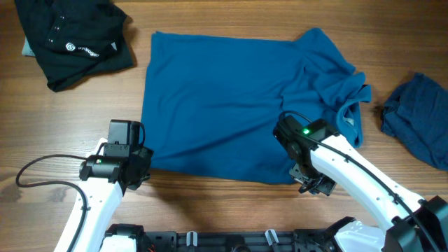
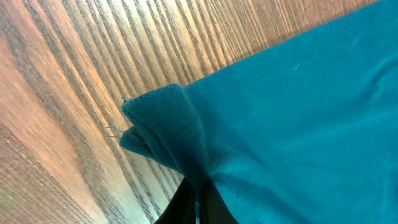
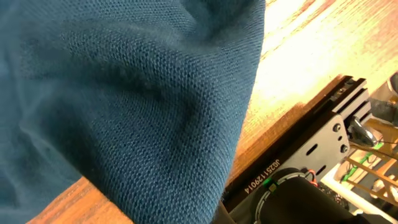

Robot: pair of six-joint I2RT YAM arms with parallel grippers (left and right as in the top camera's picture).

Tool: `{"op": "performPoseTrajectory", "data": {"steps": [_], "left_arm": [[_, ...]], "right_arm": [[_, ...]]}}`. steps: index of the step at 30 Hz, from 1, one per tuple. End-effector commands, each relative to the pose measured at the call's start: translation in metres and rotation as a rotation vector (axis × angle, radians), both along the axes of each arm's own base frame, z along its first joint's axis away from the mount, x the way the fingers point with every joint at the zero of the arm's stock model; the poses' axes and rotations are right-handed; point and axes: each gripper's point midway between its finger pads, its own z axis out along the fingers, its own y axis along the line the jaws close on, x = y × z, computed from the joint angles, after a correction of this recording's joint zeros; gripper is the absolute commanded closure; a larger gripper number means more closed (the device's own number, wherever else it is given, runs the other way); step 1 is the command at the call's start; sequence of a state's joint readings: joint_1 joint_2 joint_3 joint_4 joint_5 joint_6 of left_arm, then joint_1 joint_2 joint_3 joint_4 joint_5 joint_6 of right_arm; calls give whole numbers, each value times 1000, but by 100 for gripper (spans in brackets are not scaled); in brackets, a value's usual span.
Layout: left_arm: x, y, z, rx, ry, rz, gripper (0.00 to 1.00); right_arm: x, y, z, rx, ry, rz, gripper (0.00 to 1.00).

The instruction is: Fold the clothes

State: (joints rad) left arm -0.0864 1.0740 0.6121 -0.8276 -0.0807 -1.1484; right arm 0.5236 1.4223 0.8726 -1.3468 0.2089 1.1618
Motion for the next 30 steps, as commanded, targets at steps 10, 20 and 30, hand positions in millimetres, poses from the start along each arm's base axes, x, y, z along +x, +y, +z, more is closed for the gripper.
{"op": "performPoseTrajectory", "data": {"steps": [10,20,30], "left_arm": [[-7,6,12,32,10,-15,96],[7,17,41,100,-63,-11,96],[29,25,54,148,-165,20,96]], "right_arm": [[45,1,85,70,-351,6,96],[53,-37,89,-17,-379,-114,96],[75,-48,86,-9,-415,-108,96]]}}
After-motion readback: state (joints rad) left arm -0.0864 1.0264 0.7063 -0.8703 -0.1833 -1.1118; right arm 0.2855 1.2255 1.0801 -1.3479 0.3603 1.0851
